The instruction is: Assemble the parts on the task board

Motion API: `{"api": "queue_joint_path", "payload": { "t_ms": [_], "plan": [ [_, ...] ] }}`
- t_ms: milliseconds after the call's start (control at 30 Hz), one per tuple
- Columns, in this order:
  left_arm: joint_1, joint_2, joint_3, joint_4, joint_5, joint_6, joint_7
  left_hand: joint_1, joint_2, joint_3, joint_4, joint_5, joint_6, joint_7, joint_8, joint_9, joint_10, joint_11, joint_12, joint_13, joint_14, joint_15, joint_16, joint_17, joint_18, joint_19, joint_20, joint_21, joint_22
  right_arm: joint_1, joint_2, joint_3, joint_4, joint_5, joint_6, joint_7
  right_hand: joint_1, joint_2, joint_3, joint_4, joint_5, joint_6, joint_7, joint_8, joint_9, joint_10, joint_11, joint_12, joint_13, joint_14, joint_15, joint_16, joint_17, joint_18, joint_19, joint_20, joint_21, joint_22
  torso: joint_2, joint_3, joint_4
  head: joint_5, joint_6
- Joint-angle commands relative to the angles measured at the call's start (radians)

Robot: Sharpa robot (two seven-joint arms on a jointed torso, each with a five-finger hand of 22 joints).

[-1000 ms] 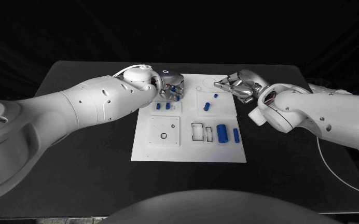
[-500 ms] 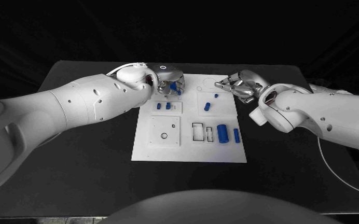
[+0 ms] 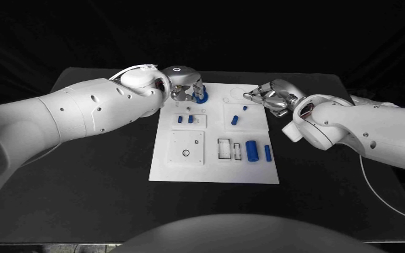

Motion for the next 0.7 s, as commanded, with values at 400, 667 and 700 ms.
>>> {"api": "queue_joint_path", "payload": {
  "t_ms": [400, 667, 700],
  "plan": [
    [0.003, -0.045, -0.002, 0.033, 0.025, 0.062, -0.008, -0.011, -0.003, 0.005, 0.005, 0.002, 0.003, -0.002, -0.007, -0.002, -0.007, -0.002, -0.011, -0.001, 0.106, 0.009, 0.003, 0.263, -0.015, 0.107, -0.005, 0.006, 0.263, -0.001, 0.002, 0.0, -0.001, -0.005, 0.018, -0.001, -0.001, 0.012, -0.004, 0.0, 0.004, 0.005, 0.005, 0.004, 0.001, 0.103, 0.009, -0.005, 0.263, 0.106, 0.009, 0.004, 0.263, -0.014, 0.105, 0.011, 0.004, 0.263, 0.001, -0.0012, -0.0013, 0.001, 0.0],
    [0.002, -0.043, -0.003, 0.023, 0.026, 0.088, -0.032, -0.014, -0.003, 0.01, 0.005, 0.002, -0.006, -0.004, -0.015, -0.006, -0.017, -0.002, -0.02, -0.001, 0.106, 0.009, 0.003, 0.263, -0.015, 0.107, -0.004, 0.006, 0.263, -0.001, 0.001, 0.0, 0.0, -0.005, 0.019, -0.002, -0.001, 0.012, -0.004, 0.0, 0.004, 0.005, 0.005, 0.004, 0.001, 0.103, 0.009, -0.005, 0.263, 0.106, 0.009, 0.004, 0.263, -0.014, 0.105, 0.011, 0.004, 0.263, 0.001, -0.0002, -0.0012, 0.001, -0.003],
    [0.001, -0.043, -0.003, 0.023, 0.025, 0.092, -0.035, -0.014, -0.003, 0.01, 0.005, 0.002, -0.006, -0.004, -0.016, -0.006, -0.017, -0.002, -0.021, -0.002, 0.106, 0.009, 0.003, 0.263, -0.015, 0.107, -0.004, 0.006, 0.263, -0.001, 0.001, 0.0, 0.0, -0.005, 0.019, -0.002, -0.001, 0.012, -0.004, 0.0, 0.004, 0.005, 0.005, 0.004, 0.001, 0.103, 0.009, -0.005, 0.263, 0.106, 0.009, 0.004, 0.263, -0.014, 0.105, 0.011, 0.004, 0.263, 0.001, -0.0001, -0.001, 0.001, -0.003]
  ]
}}
